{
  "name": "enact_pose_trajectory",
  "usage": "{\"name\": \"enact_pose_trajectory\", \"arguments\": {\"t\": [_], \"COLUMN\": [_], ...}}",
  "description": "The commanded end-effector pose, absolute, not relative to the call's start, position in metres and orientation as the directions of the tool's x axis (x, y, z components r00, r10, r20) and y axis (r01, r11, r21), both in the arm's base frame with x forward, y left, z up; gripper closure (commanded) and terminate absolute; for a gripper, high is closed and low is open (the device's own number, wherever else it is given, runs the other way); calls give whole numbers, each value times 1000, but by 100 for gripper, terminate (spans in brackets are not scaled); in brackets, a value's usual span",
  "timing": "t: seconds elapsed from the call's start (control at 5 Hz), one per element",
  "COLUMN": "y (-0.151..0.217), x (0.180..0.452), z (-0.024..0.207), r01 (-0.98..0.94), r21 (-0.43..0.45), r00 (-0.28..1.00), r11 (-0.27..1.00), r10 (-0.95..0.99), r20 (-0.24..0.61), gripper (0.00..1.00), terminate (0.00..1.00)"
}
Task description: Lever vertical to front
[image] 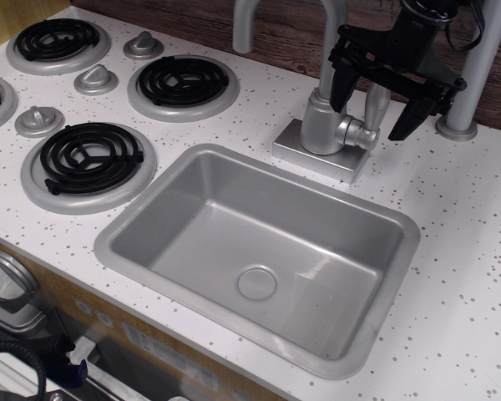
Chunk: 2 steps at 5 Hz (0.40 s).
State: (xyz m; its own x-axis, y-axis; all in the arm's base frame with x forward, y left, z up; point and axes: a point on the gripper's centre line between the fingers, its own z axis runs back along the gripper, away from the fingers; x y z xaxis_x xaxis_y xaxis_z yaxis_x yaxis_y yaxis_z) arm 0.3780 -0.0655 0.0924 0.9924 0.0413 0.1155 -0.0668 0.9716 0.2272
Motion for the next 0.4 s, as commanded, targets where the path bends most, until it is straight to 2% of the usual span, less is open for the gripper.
{"name": "enact_pose_trajectory", "arguments": {"t": [0.0,0.2], "y": [-66,-66], "x": [378,389], "z": [92,101], "r01": [-67,-55], "r21": [227,200], "r00": [992,987], "r11": [972,978], "r10": [41,23], "r20": [116,160], "gripper": [0,0], "terminate": [0,0]}}
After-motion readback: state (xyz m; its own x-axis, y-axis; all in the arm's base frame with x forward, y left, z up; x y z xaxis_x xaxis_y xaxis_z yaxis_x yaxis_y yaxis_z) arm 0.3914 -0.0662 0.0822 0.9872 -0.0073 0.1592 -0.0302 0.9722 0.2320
